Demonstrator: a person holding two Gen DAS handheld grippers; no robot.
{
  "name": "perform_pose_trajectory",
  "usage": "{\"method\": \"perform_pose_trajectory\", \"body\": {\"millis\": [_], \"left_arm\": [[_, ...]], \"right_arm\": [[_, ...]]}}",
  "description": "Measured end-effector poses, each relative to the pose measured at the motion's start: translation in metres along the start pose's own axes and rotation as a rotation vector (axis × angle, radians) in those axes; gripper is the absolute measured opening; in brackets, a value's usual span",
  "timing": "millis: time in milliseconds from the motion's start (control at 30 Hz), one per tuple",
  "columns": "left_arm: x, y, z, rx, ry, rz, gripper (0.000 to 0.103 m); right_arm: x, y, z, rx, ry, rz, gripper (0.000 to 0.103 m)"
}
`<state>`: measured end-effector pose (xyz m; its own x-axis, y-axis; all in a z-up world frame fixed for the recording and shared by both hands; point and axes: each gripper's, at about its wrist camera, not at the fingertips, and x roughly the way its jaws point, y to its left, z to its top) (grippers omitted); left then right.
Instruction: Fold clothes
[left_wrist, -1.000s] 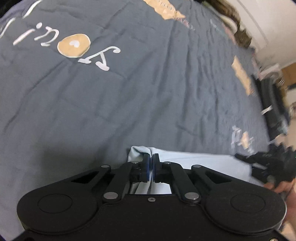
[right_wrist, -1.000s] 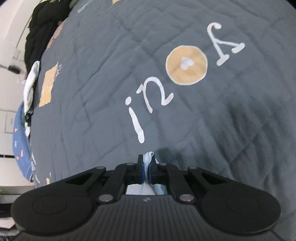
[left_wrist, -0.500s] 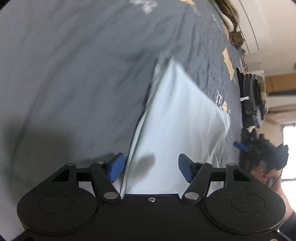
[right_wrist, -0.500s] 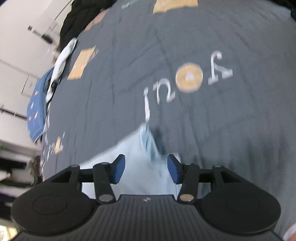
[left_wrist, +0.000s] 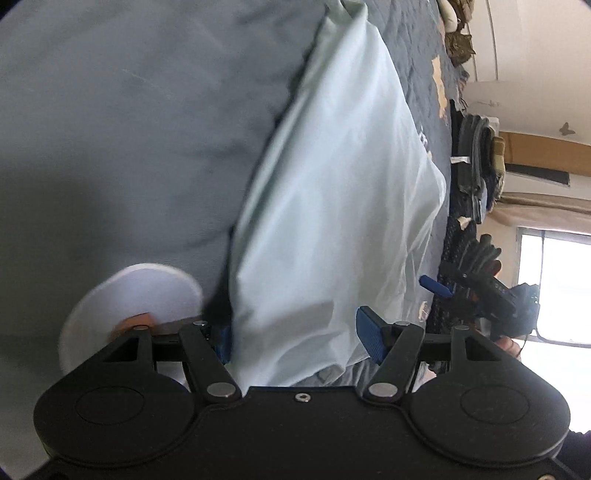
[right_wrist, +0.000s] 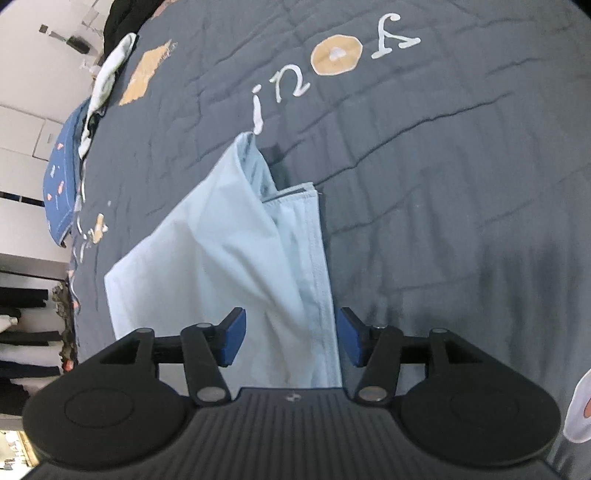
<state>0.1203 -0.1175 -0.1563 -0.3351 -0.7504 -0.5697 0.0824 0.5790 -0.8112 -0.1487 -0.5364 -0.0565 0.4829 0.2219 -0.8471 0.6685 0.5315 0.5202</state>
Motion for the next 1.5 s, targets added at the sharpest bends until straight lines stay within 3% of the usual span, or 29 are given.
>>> {"method": "perform_pose_trajectory", "body": {"millis": [100,167,300,433,600,900,1233,1500], "left_arm": [[0.007,-0.005,0.002,0.012,0.009,-0.021,0.063],[0.010,-0.006,0.006,0.018,0.009,-0.017,0.053],[0.010,0.006,0.006,-0.024,0.010,-0.016,0.046],[0.011,0.016,0.004,-0.042,0.018,0.005,0.029],[0.010,0.018,0.002,-0.037,0.019,0.014,0.029],[0.010,0.014,0.001,-0.030,0.010,0.021,0.029],[0.012,0.014,0.001,-0.022,0.004,0.014,0.029],[0.016,0.014,0.003,-0.022,0.009,0.001,0.029]], "right_arm": [[0.002,-0.003,0.001,0.002,0.001,-0.001,0.056],[0.002,-0.004,0.002,-0.007,-0.004,0.003,0.057],[0.004,-0.007,0.006,-0.033,0.010,0.002,0.060],[0.007,-0.014,0.015,-0.048,0.034,-0.018,0.061],[0.014,-0.019,0.029,-0.116,0.050,0.008,0.069],[0.043,-0.029,0.054,-0.144,0.156,0.140,0.102],[0.063,-0.017,0.066,-0.143,0.222,0.241,0.103],[0.072,-0.017,0.083,-0.111,0.271,0.266,0.103]]}}
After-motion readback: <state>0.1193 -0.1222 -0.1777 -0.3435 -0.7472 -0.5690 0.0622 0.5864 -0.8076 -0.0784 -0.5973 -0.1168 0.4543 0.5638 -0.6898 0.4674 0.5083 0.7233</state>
